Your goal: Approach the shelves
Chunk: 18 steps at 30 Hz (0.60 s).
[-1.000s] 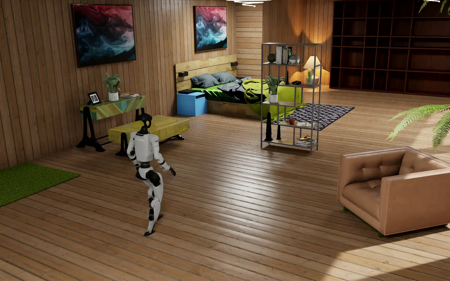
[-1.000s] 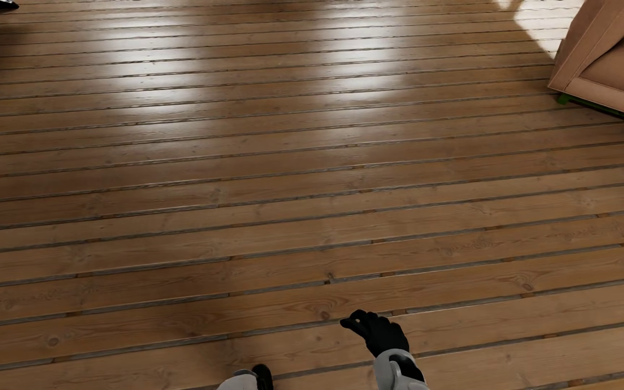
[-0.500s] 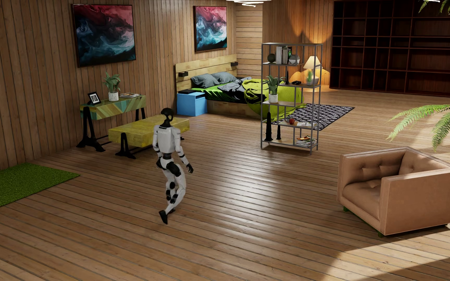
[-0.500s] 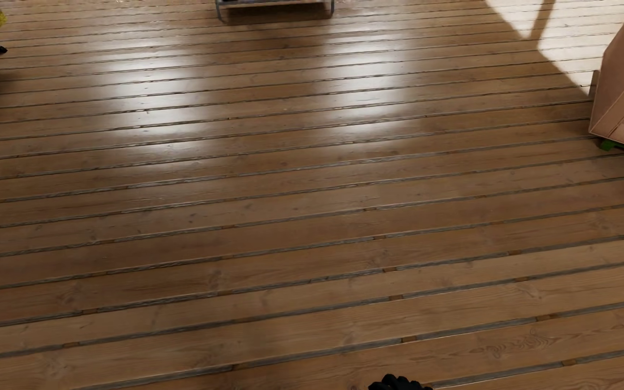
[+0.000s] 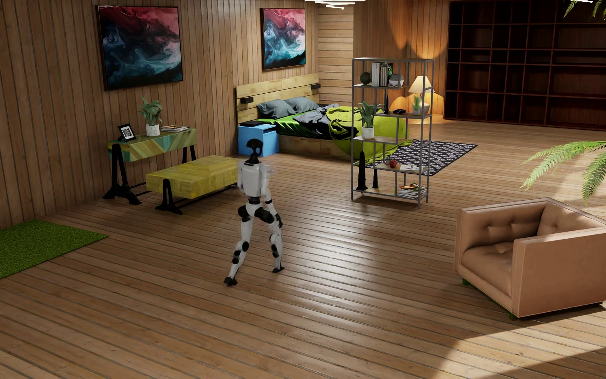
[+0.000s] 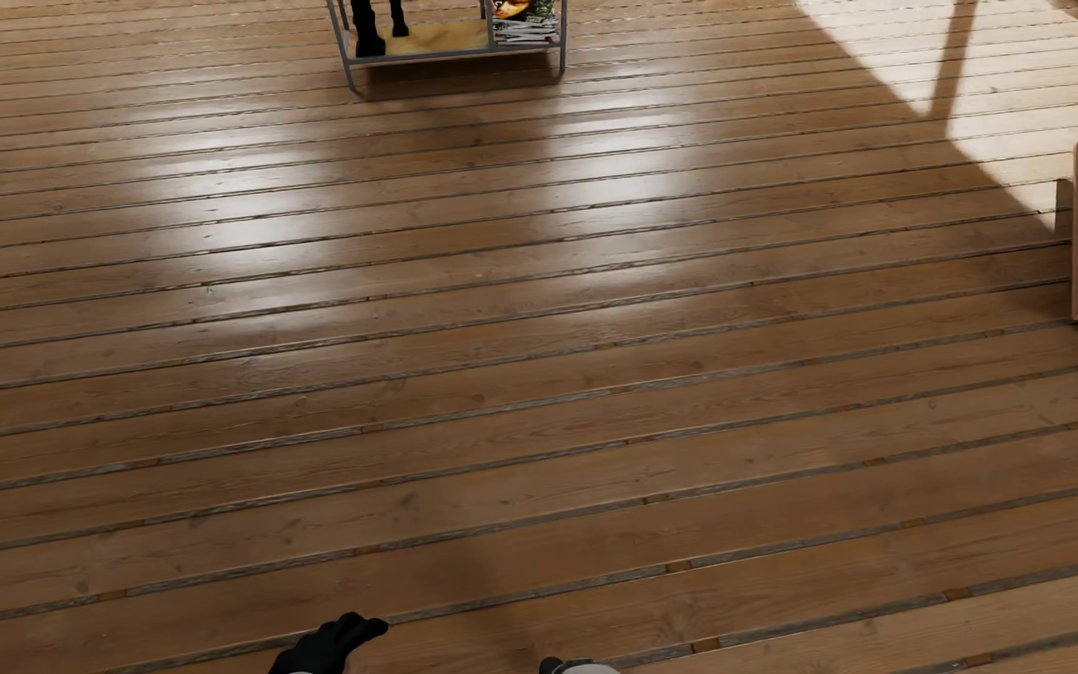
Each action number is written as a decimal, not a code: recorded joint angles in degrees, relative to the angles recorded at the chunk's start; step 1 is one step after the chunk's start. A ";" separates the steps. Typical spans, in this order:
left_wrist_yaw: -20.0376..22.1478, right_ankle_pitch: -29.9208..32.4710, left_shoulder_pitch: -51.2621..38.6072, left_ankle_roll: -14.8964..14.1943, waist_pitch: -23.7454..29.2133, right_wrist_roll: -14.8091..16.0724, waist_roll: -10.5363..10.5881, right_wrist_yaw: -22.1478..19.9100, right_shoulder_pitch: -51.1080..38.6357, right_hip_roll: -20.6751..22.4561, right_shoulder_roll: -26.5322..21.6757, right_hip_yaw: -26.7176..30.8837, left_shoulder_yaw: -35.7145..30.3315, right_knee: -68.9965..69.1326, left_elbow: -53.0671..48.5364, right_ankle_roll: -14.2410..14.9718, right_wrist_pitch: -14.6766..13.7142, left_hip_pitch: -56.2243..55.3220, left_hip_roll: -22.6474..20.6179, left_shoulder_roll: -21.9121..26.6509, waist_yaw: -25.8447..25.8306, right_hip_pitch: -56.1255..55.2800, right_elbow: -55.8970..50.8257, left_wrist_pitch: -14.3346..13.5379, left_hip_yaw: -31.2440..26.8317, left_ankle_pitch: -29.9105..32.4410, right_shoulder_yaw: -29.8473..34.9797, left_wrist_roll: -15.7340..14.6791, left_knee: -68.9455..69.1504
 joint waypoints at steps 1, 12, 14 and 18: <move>-0.73 -1.93 1.59 -2.05 -0.09 0.13 1.07 -0.07 -0.64 1.38 1.17 -0.90 0.96 1.60 1.36 -1.61 0.59 -1.80 1.93 -0.05 -0.02 1.47 1.27 1.00 -0.19 6.60 -1.08 -0.81 6.72; -3.88 -20.88 12.83 -6.00 1.44 -4.42 7.83 0.18 -20.00 10.80 4.79 -1.67 4.38 1.38 -6.88 -4.49 -5.04 -43.07 16.92 3.25 3.84 23.66 1.16 -2.21 -0.98 4.43 4.68 -6.16 20.24; -4.79 -22.48 11.92 -7.01 1.00 -3.34 7.60 0.24 -22.22 10.75 5.03 -0.16 3.74 -1.41 -5.41 -4.48 -6.23 -43.25 16.15 3.25 4.66 28.28 -0.28 -1.67 0.61 6.29 6.22 -4.66 0.39; -6.92 -25.16 10.81 -11.64 -0.06 -0.91 6.78 -0.04 -22.77 10.42 5.68 1.63 5.35 -3.93 -3.87 -3.84 -7.20 -43.94 13.36 2.75 5.63 36.36 -1.96 -1.37 -1.30 8.25 9.16 -2.93 -15.42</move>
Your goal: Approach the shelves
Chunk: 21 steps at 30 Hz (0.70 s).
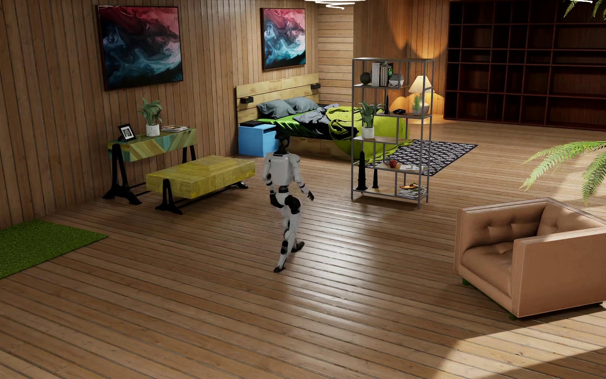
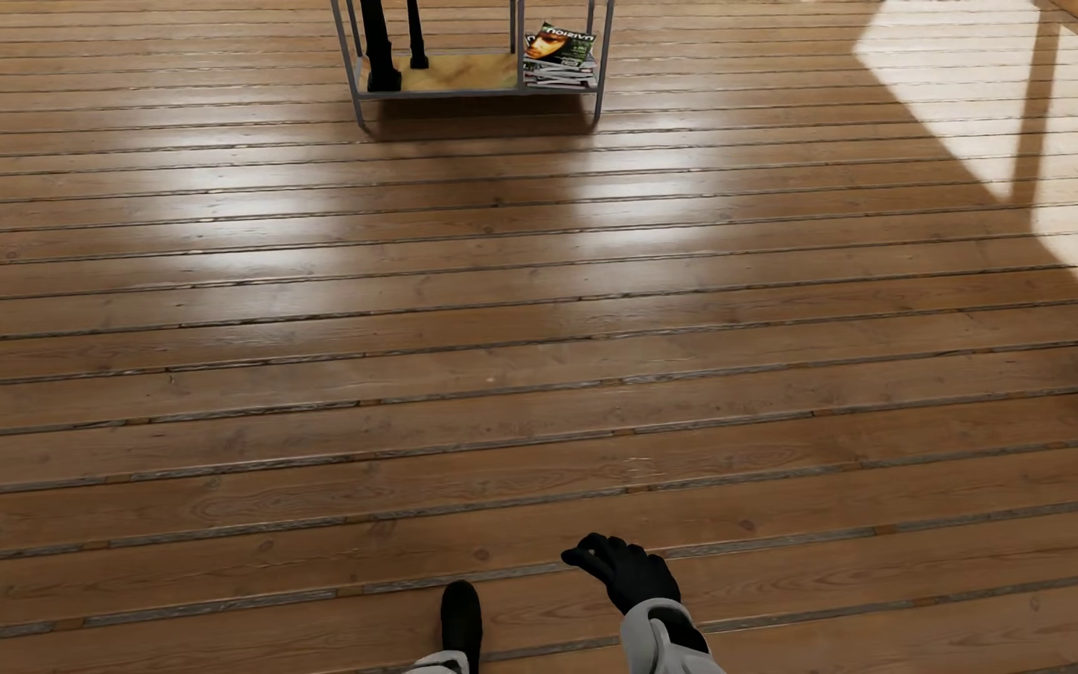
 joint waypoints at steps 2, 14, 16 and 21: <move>1.09 1.28 0.01 5.17 -0.63 0.69 -0.85 -0.30 1.86 -1.49 0.17 0.64 1.37 1.28 0.91 0.61 1.62 -0.96 -2.25 -1.39 0.43 3.81 1.71 0.30 -1.04 6.46 -0.11 0.25 7.85; 2.88 15.33 -8.20 14.11 0.58 4.32 -9.57 0.10 13.88 -14.27 -9.74 2.72 2.70 48.41 7.31 10.19 3.93 22.08 -14.34 -5.55 0.30 -34.29 -3.45 -4.01 9.09 -11.54 -8.38 4.53 14.44; 3.43 12.13 -10.24 14.31 0.69 6.77 -9.85 -1.09 16.34 -14.37 -9.32 2.37 1.84 34.14 5.30 8.84 4.05 26.56 -15.52 -4.91 -1.31 -38.18 -8.01 -5.36 7.75 -13.70 -11.52 4.49 12.83; 5.40 16.20 -13.02 13.87 0.19 3.24 -9.82 -3.69 19.31 -14.85 -7.37 -2.19 -0.79 -8.51 1.86 8.42 4.24 37.99 -17.36 -3.53 -4.38 -36.33 -8.44 -6.28 3.35 -15.10 -10.34 2.11 7.08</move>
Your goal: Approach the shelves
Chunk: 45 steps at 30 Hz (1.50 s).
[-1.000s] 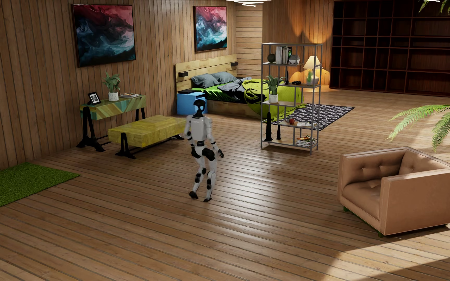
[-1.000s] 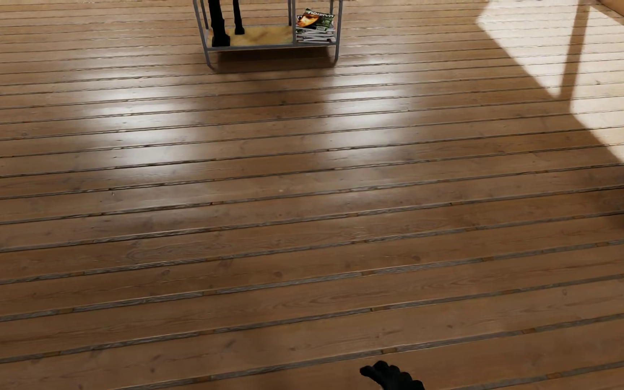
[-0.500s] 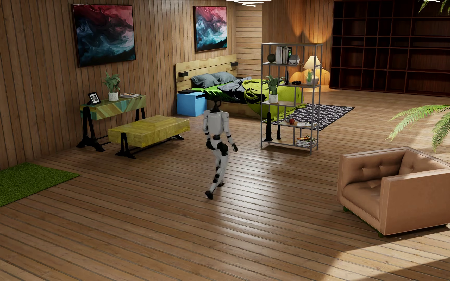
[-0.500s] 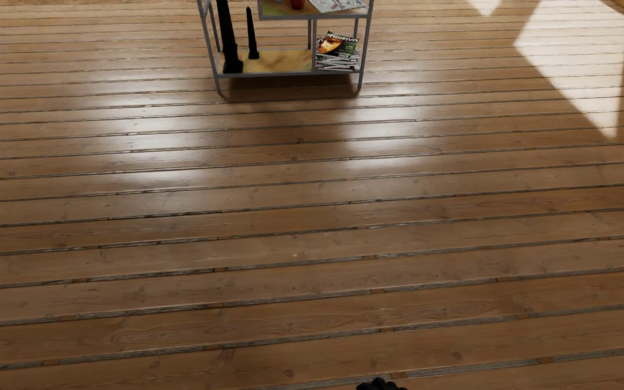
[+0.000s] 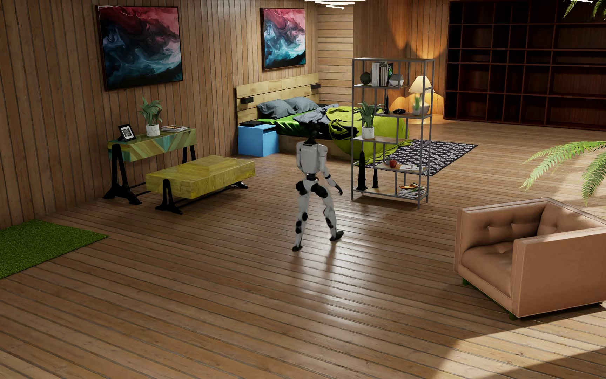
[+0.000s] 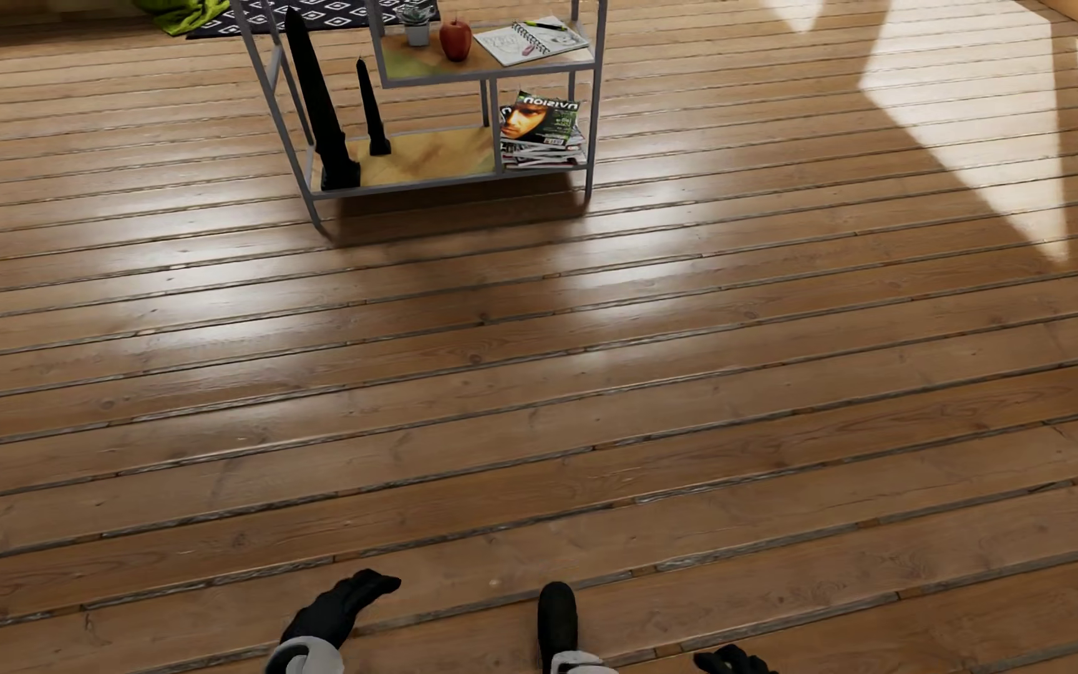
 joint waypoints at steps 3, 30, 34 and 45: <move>1.79 7.70 1.46 -1.14 -0.61 -1.22 1.01 -1.34 2.13 1.94 2.60 0.58 -0.55 6.38 0.30 -5.24 0.34 4.93 1.21 0.00 -1.12 0.30 4.11 0.80 -2.83 1.88 -1.37 -0.45 2.74; -3.51 7.06 13.39 -2.16 -2.04 -4.68 4.82 4.75 -10.84 5.70 4.94 3.36 6.20 32.07 0.50 -4.68 -1.02 -26.16 12.11 -2.26 5.10 33.73 15.22 6.12 7.62 18.44 9.42 -1.85 1.32; -1.58 14.73 11.07 -0.29 -1.42 -6.41 1.25 9.06 -8.63 -4.61 -1.46 0.94 5.67 58.72 1.56 4.94 -2.37 -20.69 6.47 -3.11 5.19 16.84 13.50 2.89 12.64 12.16 11.51 -1.60 2.65; -1.72 3.95 3.36 -1.09 -0.78 -0.34 0.52 3.73 -0.27 2.87 1.32 16.22 -0.47 14.26 -0.15 -1.84 1.78 -5.84 -0.07 -1.87 -0.50 7.73 7.98 0.50 1.95 6.80 0.85 -0.99 -0.72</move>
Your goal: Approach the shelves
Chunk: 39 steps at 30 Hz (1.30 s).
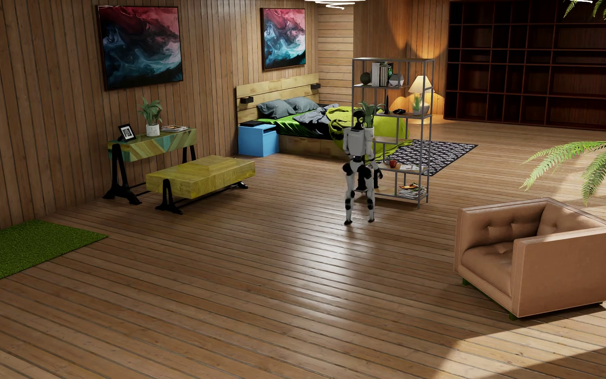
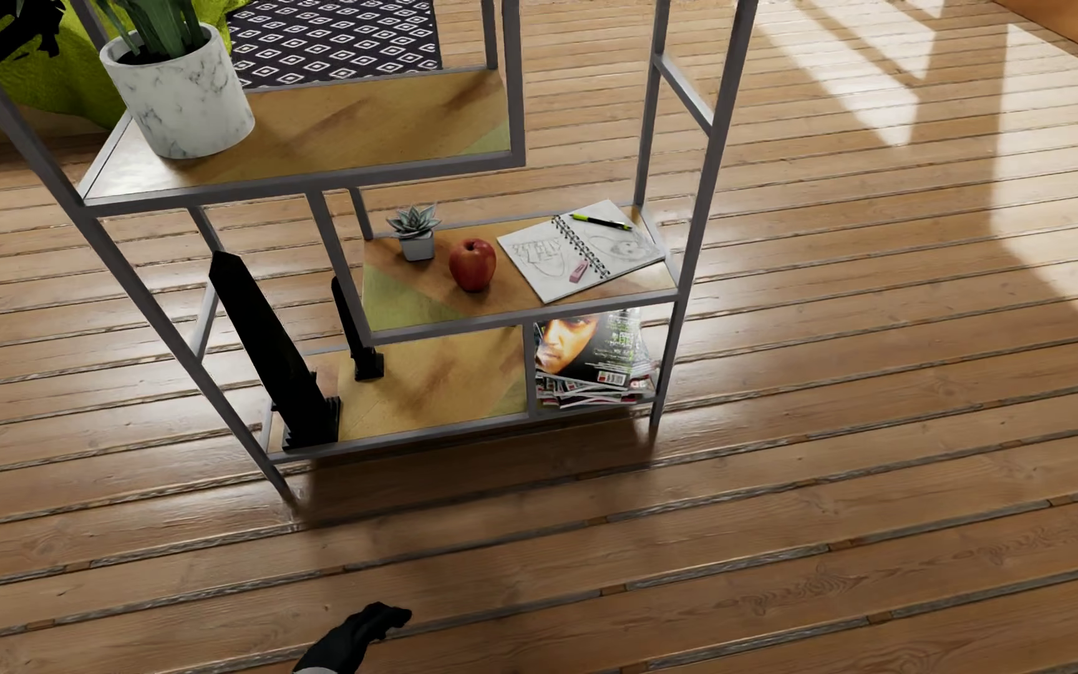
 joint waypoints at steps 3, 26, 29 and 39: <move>0.98 -0.43 -0.25 -3.24 -0.63 -1.11 0.86 3.00 -0.03 -2.00 1.88 -5.52 0.77 -3.74 2.53 -2.19 0.71 2.30 0.83 -0.92 0.13 4.89 2.33 2.76 -4.31 3.30 0.30 -0.63 0.04; -1.04 -8.19 2.74 -11.26 -2.97 -3.47 5.27 4.15 -9.60 4.54 4.25 -11.20 -3.22 -6.96 0.73 -6.43 -0.29 1.27 8.46 1.81 -0.35 13.31 7.40 2.73 -10.96 10.82 5.19 -1.81 11.91; -1.34 -8.96 2.34 -11.90 -3.04 -3.97 5.74 4.71 -8.05 5.63 4.20 -10.90 -3.19 -6.09 1.43 -6.82 0.55 -0.18 9.22 2.48 -0.60 13.06 7.76 2.63 -10.80 11.58 5.03 -1.73 15.06; -2.38 -10.30 2.48 -14.63 -2.95 -3.49 7.26 4.15 -6.79 7.51 3.76 -11.68 -1.94 -4.78 4.30 -6.65 1.03 -6.31 11.90 3.95 -0.86 12.20 6.71 3.51 -9.34 12.76 1.69 -0.58 26.00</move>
